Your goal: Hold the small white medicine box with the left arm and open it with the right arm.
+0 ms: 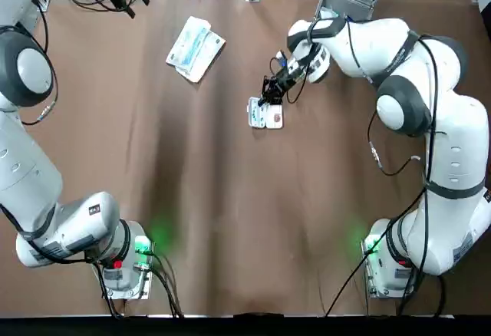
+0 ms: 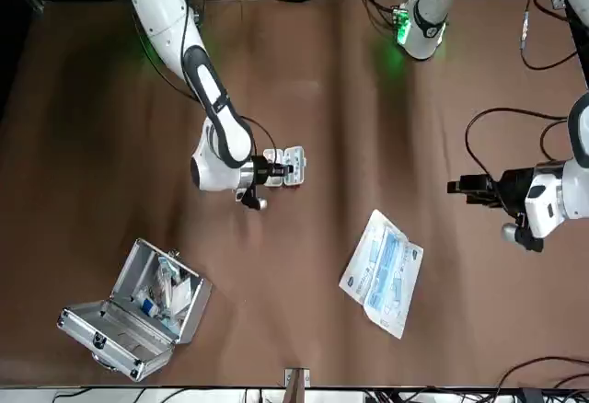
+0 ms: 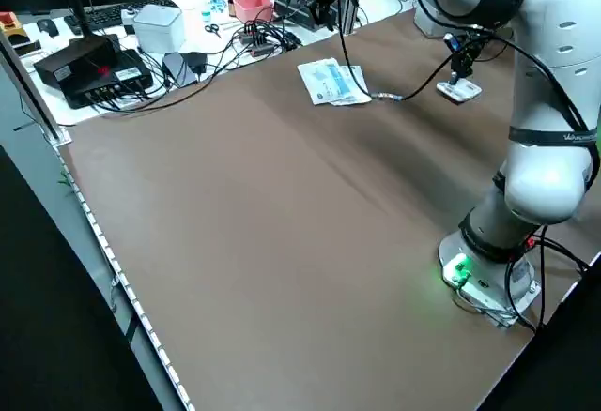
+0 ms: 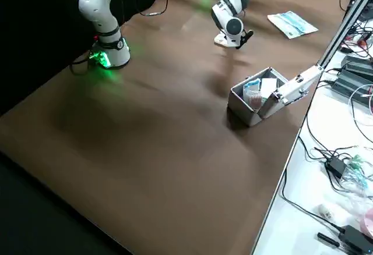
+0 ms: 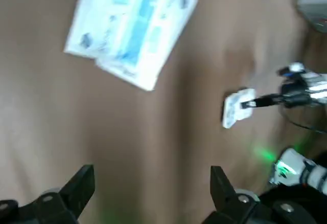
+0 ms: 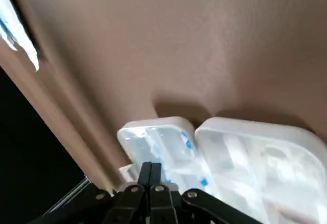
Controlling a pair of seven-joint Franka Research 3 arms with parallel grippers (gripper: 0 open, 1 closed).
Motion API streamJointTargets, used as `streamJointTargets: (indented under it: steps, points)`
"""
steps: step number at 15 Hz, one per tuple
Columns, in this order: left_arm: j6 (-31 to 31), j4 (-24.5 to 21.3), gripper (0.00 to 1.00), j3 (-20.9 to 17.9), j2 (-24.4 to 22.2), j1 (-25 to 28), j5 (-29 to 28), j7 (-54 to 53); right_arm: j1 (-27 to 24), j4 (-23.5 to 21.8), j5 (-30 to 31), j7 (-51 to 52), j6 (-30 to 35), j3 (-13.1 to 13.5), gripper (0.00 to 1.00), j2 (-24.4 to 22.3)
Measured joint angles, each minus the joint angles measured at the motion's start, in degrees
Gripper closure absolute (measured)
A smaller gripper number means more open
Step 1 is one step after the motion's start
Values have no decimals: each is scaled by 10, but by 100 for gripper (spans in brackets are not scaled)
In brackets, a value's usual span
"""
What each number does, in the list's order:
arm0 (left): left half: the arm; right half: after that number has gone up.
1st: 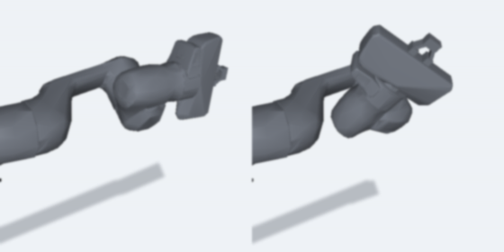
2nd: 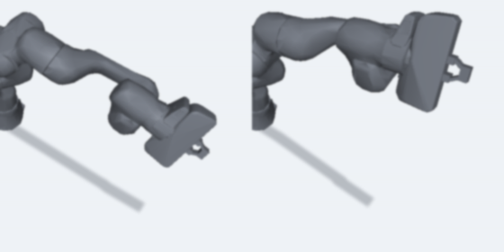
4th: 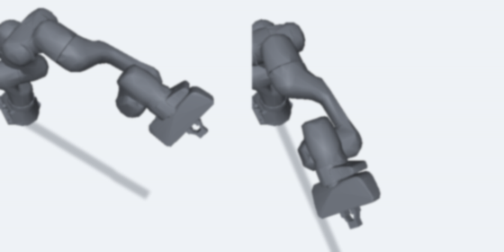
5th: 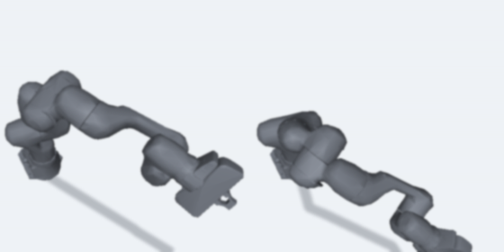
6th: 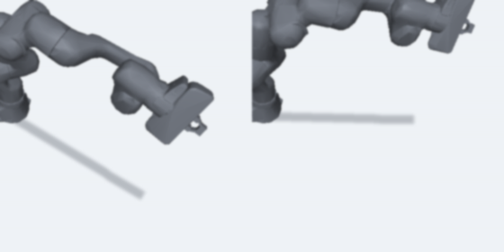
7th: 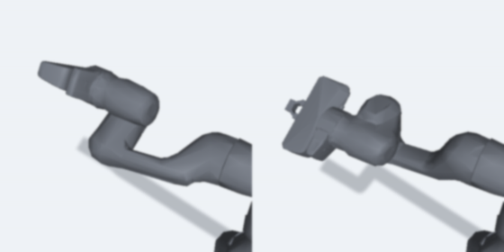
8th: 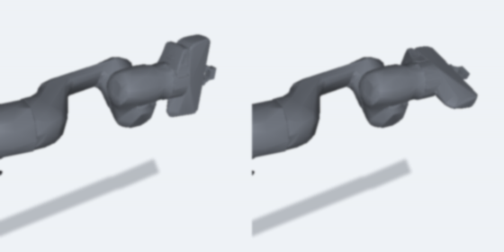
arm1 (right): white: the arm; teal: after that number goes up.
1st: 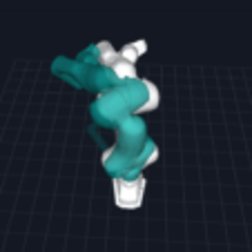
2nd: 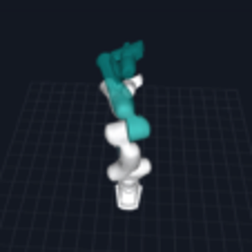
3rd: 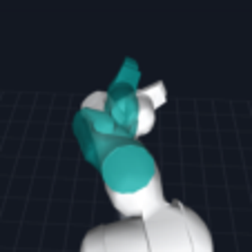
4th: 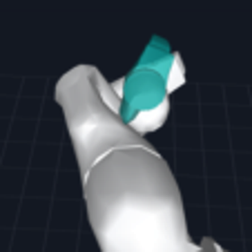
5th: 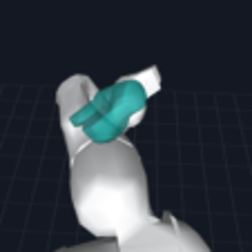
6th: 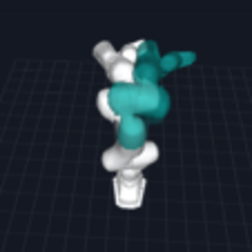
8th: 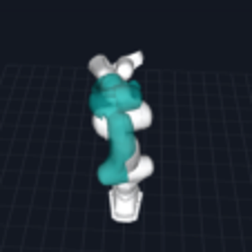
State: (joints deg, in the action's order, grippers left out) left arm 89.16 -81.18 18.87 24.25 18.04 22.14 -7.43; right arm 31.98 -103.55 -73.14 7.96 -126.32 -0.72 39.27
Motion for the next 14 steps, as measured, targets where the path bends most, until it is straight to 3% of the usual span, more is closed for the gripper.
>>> streamJointTargets:
  steps: [6,10,14]
  points:
    - [-44,-2,0,0,-60,-2,-137,76,-83,85,197,-127,164,15,99,-38]
    - [-93,-3,0,4,-95,-8,-172,96,-151,176,327,-142,299,19,99,-47]
    - [-105,-2,0,6,-117,-7,-190,97,-193,279,468,-142,390,20,99,-48]
